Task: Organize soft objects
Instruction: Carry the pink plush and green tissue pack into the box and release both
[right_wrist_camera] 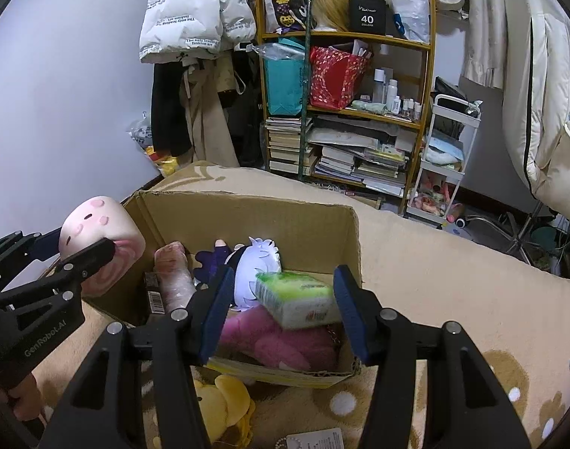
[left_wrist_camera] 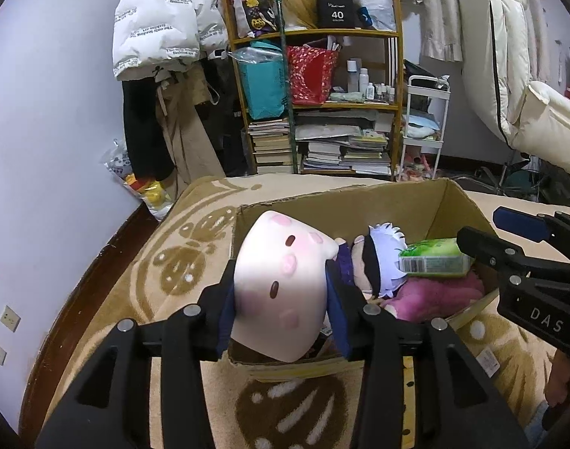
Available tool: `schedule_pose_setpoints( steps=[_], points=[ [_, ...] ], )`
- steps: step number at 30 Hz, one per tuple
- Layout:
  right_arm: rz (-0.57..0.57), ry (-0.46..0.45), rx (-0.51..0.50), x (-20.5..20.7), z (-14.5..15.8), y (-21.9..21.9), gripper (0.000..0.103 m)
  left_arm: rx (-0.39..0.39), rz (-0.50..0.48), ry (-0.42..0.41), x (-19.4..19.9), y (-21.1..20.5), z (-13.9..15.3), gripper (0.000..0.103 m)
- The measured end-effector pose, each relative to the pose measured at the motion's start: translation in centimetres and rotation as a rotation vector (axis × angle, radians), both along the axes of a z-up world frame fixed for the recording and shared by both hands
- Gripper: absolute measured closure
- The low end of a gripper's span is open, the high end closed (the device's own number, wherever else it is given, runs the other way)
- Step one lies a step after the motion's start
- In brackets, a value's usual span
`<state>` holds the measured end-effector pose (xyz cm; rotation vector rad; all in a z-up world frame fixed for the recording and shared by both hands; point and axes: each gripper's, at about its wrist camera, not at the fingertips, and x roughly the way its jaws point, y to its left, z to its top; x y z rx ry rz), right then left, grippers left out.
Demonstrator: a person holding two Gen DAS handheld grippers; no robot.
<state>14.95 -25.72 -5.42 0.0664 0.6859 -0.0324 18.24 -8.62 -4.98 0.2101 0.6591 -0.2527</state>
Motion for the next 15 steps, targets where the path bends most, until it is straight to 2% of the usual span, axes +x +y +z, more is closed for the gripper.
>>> schedule_pose_setpoints(
  steps=[4, 6, 8, 10, 12, 14, 15],
  points=[
    [0.0, 0.003, 0.001, 0.0, 0.0, 0.1, 0.045, 0.008, -0.012, -0.006, -0.2, -0.2, 0.1, 0.051],
    [0.002, 0.003, 0.003, 0.0, 0.1, 0.1, 0.043, 0.011, -0.016, -0.015, -0.5, -0.2, 0.2, 0.04],
    [0.012, 0.004, 0.01, -0.1, 0.1, 0.2, 0.04, 0.016, -0.012, -0.029, -0.6, -0.2, 0.6, 0.033],
    [0.025, 0.003, 0.018, -0.3, 0.2, 0.4, 0.04, 0.004, -0.004, -0.034, -0.9, 0.0, 1.1, 0.032],
    [0.025, -0.001, 0.012, -0.7, 0.4, 0.8, 0.034, -0.012, 0.002, -0.028, -1.1, 0.4, 1.6, 0.026],
    [0.021, -0.008, 0.006, -1.2, 0.6, 1.0, 0.02, -0.018, 0.008, -0.032, -1.5, 0.8, 2.0, 0.022],
    [0.018, -0.016, 0.004, -1.6, 0.8, 1.1, 0.019, -0.015, 0.012, -0.04, -1.8, 1.0, 2.3, 0.02]
  ],
)
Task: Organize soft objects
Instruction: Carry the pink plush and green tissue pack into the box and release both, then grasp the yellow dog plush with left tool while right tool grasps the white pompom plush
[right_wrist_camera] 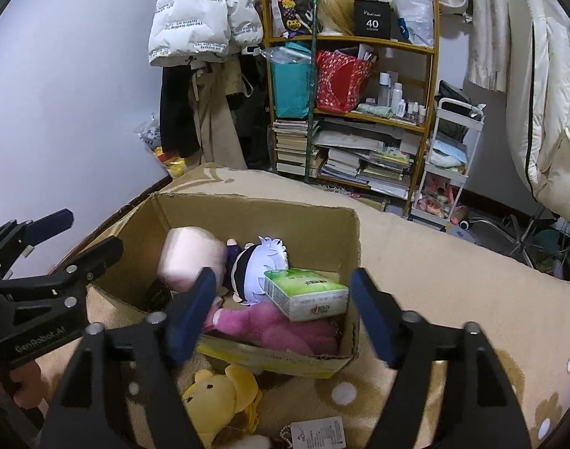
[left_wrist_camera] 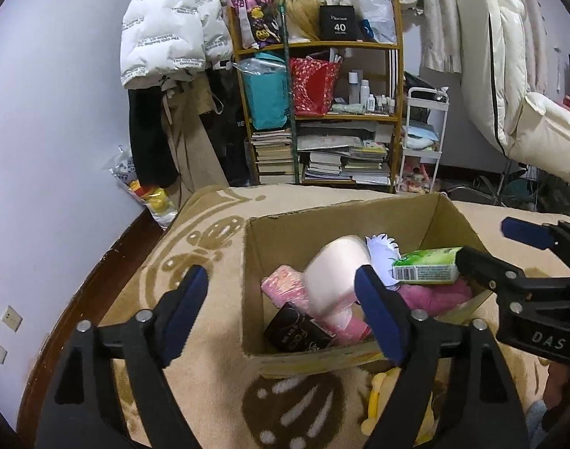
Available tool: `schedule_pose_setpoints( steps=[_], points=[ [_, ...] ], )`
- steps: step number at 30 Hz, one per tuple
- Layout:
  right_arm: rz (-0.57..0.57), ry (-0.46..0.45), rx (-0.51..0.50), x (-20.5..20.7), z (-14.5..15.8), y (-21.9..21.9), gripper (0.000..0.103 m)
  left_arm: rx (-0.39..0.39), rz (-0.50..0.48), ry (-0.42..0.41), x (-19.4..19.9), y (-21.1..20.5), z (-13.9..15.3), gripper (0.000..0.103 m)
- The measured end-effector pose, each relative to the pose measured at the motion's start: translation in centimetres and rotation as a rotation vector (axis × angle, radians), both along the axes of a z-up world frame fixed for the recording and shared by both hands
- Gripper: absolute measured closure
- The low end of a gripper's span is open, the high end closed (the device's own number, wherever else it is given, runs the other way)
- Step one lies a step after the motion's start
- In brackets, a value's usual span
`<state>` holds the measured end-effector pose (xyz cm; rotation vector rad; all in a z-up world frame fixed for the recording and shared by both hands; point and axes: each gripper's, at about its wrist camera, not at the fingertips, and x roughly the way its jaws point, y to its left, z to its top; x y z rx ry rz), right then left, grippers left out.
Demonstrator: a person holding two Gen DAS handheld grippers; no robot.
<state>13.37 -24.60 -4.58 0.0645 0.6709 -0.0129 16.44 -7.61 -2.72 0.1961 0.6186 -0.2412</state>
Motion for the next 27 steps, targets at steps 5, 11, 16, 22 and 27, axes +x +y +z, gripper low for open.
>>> schedule_pose_setpoints(
  steps=[5, 11, 16, 22, 27],
  points=[
    [-0.003, -0.004, 0.003, -1.4, 1.1, 0.1, 0.005, 0.005, 0.025, -0.012, -1.2, 1.0, 0.7, 0.017],
    [0.0, -0.012, 0.015, -3.3, 1.9, 0.5, 0.0, -0.038, 0.043, 0.021, -2.5, 2.5, 1.3, 0.012],
    [0.006, 0.027, 0.011, -4.7, 1.7, 1.0, 0.0, -0.016, 0.008, 0.03, -3.8, 2.7, 1.6, 0.011],
    [0.001, 0.069, 0.041, -6.9, 1.5, 1.1, 0.0, -0.019, -0.042, 0.032, -6.0, 2.1, 2.0, 0.005],
    [-0.002, 0.097, 0.055, -8.5, 1.2, 1.0, 0.0, -0.012, -0.053, 0.061, -7.3, 1.4, 1.6, 0.005]
  ],
)
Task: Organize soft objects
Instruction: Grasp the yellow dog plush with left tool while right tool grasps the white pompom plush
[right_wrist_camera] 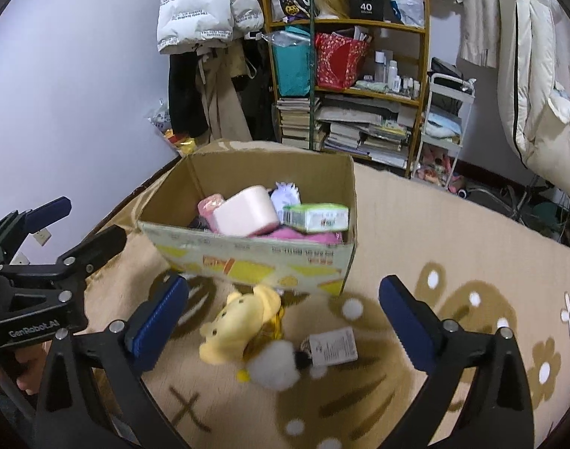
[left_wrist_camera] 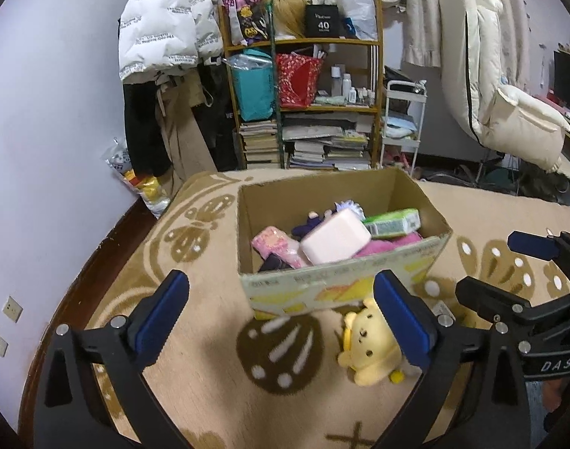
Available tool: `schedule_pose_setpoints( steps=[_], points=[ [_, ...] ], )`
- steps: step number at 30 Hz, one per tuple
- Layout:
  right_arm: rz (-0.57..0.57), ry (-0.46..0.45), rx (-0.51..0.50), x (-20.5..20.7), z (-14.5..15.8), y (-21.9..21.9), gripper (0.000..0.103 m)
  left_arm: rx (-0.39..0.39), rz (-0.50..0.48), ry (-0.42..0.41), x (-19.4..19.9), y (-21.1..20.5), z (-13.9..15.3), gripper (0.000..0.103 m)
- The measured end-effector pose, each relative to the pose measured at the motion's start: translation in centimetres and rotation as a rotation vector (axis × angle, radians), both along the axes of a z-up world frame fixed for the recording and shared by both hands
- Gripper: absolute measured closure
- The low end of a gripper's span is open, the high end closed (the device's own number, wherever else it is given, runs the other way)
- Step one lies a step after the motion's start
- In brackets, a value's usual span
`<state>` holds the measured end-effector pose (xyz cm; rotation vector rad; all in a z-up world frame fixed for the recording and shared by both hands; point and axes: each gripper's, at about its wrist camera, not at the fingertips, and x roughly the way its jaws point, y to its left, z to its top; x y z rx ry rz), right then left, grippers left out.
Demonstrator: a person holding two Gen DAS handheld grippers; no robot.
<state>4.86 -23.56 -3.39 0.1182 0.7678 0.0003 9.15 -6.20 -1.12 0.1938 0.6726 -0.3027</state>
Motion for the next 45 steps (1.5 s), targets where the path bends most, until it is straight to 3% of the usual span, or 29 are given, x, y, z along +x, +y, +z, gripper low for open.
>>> schedule_pose_setpoints(
  steps=[17, 30, 40, 42, 45],
  points=[
    [-0.054, 0.115, 0.043, -1.2, -3.4, -0.2, 0.0, -0.015, -0.005, 0.175, 1.6, -0.6, -4.2, 0.005],
    [-0.041, 0.215, 0.075, 0.2, -7.0, -0.5, 0.002, -0.045, -0.122, 0.318, 4.6, -3.2, -6.5, 0.005],
    [-0.03, 0.285, 0.139, 1.3, -9.4, -0.4, 0.002, -0.008, -0.163, 0.394, 6.0, -5.0, -9.7, 0.005],
    [-0.034, 0.297, 0.143, 1.5, -9.8, -0.4, 0.004, -0.005, -0.172, 0.407, 6.1, -5.4, -10.1, 0.005],
    [-0.024, 0.325, 0.167, 1.6, -10.6, -0.5, 0.015, -0.002, -0.197, 0.43, 6.1, -6.1, -10.8, 0.005]
  ],
)
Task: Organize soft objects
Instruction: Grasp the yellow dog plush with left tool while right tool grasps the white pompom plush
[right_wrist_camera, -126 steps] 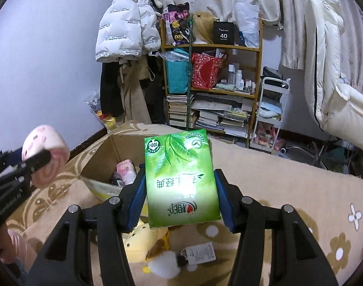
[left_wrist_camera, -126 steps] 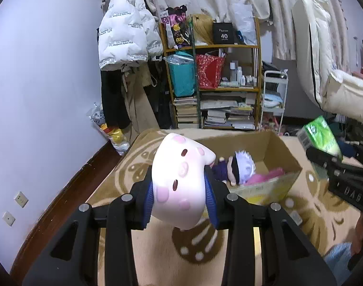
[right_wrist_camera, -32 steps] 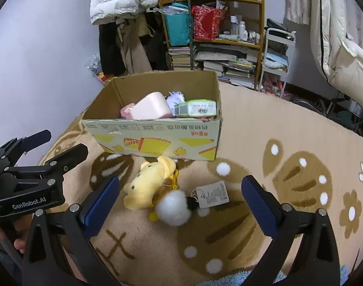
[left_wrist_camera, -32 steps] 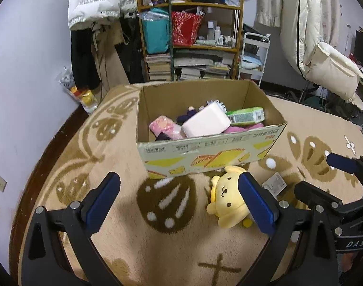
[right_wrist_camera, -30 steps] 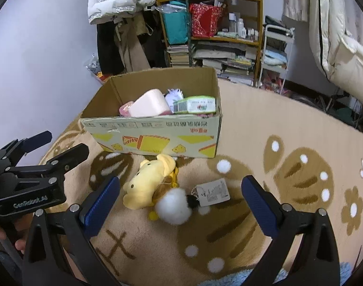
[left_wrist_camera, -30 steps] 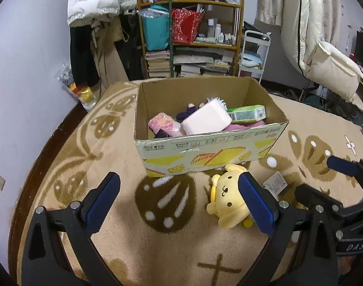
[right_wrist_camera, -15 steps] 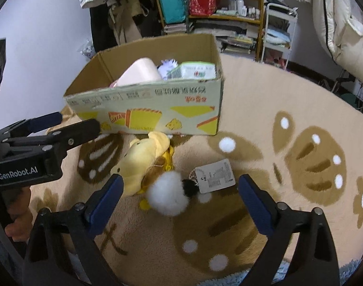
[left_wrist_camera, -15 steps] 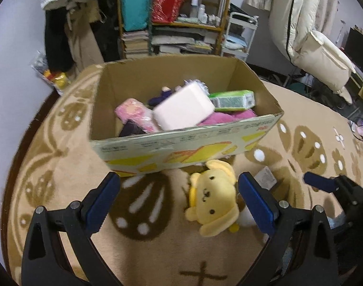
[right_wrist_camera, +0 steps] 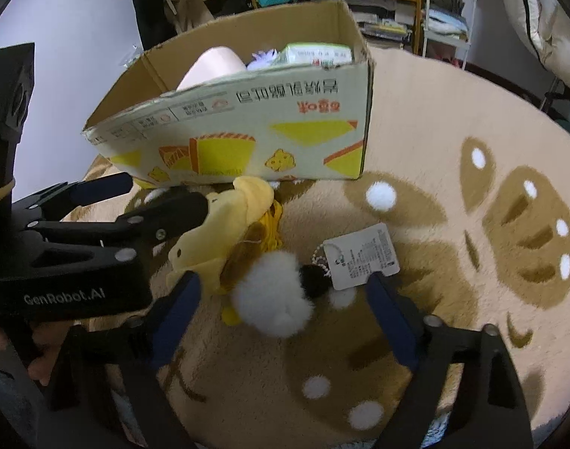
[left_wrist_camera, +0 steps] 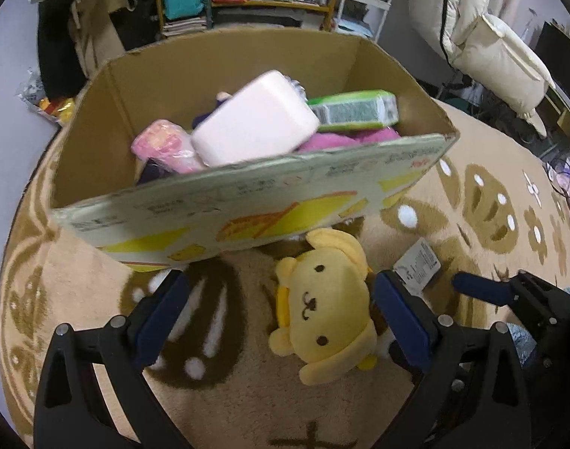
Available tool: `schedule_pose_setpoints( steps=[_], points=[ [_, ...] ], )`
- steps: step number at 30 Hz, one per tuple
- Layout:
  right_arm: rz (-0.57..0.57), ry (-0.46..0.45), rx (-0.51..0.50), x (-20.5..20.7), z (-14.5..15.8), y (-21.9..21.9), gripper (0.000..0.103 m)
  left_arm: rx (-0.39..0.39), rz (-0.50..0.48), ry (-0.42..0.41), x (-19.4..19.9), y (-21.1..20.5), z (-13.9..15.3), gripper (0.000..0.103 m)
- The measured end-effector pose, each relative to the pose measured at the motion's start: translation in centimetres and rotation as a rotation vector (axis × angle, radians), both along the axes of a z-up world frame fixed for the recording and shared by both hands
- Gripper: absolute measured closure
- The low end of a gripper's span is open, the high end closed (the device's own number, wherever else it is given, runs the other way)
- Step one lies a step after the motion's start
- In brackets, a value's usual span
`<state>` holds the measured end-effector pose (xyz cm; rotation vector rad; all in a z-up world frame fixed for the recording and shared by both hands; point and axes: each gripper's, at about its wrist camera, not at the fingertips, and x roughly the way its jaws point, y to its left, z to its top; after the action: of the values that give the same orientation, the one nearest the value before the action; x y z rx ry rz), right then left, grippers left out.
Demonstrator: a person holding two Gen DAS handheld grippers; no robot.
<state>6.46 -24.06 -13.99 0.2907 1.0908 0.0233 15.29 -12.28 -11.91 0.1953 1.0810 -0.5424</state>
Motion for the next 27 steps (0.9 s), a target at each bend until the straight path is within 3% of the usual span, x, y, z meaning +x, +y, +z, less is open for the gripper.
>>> schedule_pose_setpoints(
  steps=[4, 7, 11, 27],
  points=[
    [0.005, 0.043, 0.044, 0.1, -1.3, -0.2, 0.035, 0.015, -0.04, 0.007, -0.2, -1.2, -0.8, 0.005],
    [0.004, 0.059, 0.054, 0.1, -1.8, -0.3, 0.039, 0.025, -0.052, 0.025, -0.2, -1.9, -1.5, 0.005],
    [0.003, 0.076, 0.082, 0.2, -2.5, -0.5, 0.053, 0.033, -0.049, 0.053, 0.2, -2.3, -2.4, 0.005],
    [-0.009, 0.105, 0.101, 1.2, -3.8, -0.2, 0.053, 0.033, -0.044, 0.14, 0.8, -3.1, -4.4, 0.005]
  ],
)
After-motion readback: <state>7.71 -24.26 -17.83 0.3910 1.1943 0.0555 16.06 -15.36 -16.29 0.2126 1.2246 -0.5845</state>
